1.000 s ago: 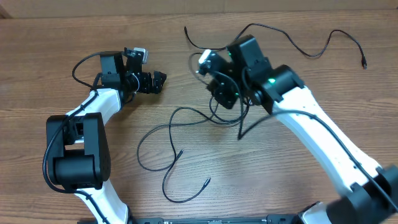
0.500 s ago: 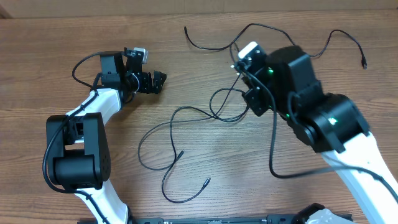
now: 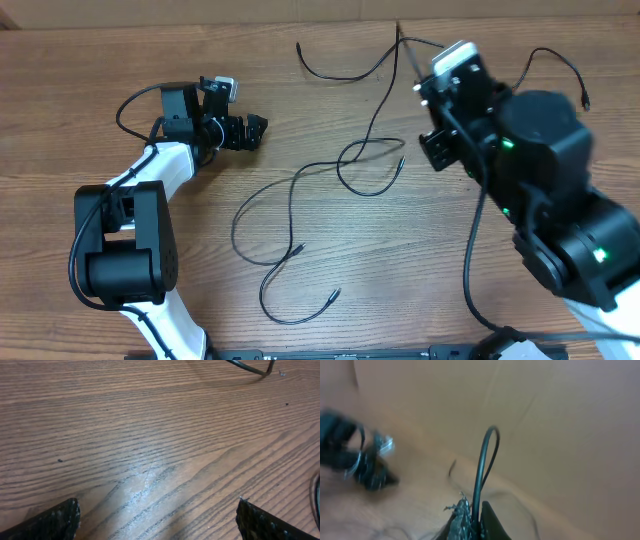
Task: Untangle cables
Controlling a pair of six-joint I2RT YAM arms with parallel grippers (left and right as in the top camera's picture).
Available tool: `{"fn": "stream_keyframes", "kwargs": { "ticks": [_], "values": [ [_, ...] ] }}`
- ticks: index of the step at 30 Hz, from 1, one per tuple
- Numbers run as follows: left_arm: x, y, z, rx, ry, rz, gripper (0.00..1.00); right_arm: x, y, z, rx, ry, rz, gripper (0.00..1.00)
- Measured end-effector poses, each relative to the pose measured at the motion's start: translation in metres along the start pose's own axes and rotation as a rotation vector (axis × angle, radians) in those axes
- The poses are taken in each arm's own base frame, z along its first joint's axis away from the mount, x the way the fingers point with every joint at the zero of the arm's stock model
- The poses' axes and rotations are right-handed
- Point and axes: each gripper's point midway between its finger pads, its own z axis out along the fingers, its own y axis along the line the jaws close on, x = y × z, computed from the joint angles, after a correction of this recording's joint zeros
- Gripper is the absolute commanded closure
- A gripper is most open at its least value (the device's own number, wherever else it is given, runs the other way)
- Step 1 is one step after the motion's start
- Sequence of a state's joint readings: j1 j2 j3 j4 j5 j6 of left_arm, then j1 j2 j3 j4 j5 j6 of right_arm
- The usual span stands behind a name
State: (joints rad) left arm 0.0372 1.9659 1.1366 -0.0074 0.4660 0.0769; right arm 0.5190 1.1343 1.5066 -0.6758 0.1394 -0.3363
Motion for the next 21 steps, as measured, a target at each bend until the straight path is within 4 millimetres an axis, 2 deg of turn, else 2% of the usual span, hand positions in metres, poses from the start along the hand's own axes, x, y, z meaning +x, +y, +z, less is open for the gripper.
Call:
{"fn": "stream_keyframes", "kwargs": {
  "ticks": [3,7,12,21],
  "values": [
    [0.000,0.000,0.000,0.000,0.000,0.000,0.01,-0.035,-0.012,-0.015,0.043,-0.146,-0.016,0.96],
    [0.000,0.000,0.000,0.000,0.001,0.000,0.00,-0.068,-0.023,-0.036,0.090,-0.287,-0.028,0.96],
    [0.000,0.000,0.000,0.000,0.000,0.000,0.00,-0.087,-0.030,-0.047,0.121,-0.369,-0.034,0.96],
    [0.000,0.000,0.000,0.000,0.000,-0.001,0.01,-0.104,-0.030,-0.054,0.118,-0.445,-0.064,0.96]
  ]
}}
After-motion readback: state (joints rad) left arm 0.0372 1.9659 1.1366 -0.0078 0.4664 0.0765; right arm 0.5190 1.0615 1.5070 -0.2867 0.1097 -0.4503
